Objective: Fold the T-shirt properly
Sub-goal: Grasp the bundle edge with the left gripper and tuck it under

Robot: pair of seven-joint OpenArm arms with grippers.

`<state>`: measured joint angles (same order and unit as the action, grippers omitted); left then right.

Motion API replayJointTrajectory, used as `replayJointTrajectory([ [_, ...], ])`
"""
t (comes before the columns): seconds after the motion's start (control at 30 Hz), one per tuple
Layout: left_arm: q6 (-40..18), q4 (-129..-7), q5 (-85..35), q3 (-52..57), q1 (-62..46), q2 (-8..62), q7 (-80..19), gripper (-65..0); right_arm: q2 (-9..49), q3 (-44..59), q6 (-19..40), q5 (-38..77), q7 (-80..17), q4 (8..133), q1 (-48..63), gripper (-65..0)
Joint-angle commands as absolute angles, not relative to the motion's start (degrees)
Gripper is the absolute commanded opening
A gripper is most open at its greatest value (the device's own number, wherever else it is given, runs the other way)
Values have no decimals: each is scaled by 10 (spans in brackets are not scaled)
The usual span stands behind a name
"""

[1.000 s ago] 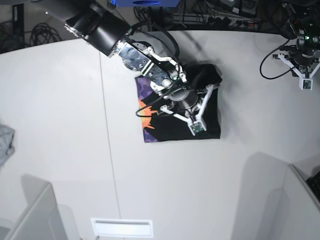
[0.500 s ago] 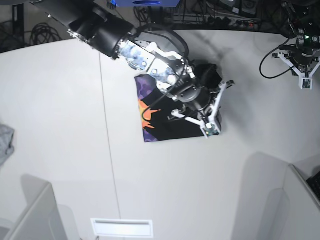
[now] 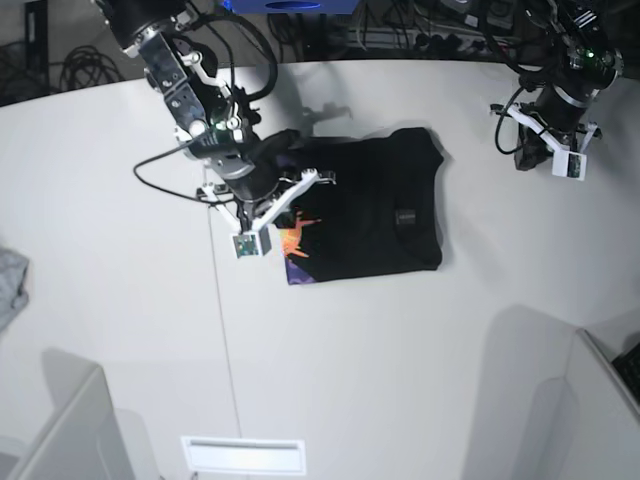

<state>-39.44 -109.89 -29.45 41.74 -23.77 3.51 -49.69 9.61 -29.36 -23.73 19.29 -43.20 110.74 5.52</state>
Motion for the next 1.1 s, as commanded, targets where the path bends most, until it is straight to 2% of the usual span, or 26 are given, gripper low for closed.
replayJointTrajectory([
  [0.0,-400,-1100,-327,419,-235,37,-487,-650,101,-281,-234,191,-422,1116,61,-650],
  [0.03,-400,-1100,-344,419,-231,37,-487,-650,102,-270,-233,191,-414,1120,77,-650],
  [0.07,-400,-1096,-354,419,-225,37,-487,-601,104,-263,-233,191,-403,1120,88,-650],
  [0.2,-400,-1091,-359,392,-189,36,-527,-244,121,-240,-233,190,-354,1124,139,-650],
  [0.27,-400,-1088,-360,381,-174,35,-539,-138,121,-239,-233,191,-347,1124,153,-650],
  [0.33,-400,-1083,-360,364,-156,34,-545,-77,121,-239,-233,191,-347,1124,162,-650],
  [0.4,-400,-1068,-362,340,-141,34,-545,-61,121,-239,-233,190,-347,1124,167,-650],
  [0.67,-400,-934,-361,269,-77,32,-542,-63,122,-239,-233,190,-346,1124,187,-650],
  [0.8,-400,-871,-358,247,-46,21,-540,-63,144,-240,-233,189,-345,1124,191,-650],
  [1.07,-400,-793,-357,200,-24,18,-539,-66,145,-238,-233,189,-344,1122,202,-650],
])
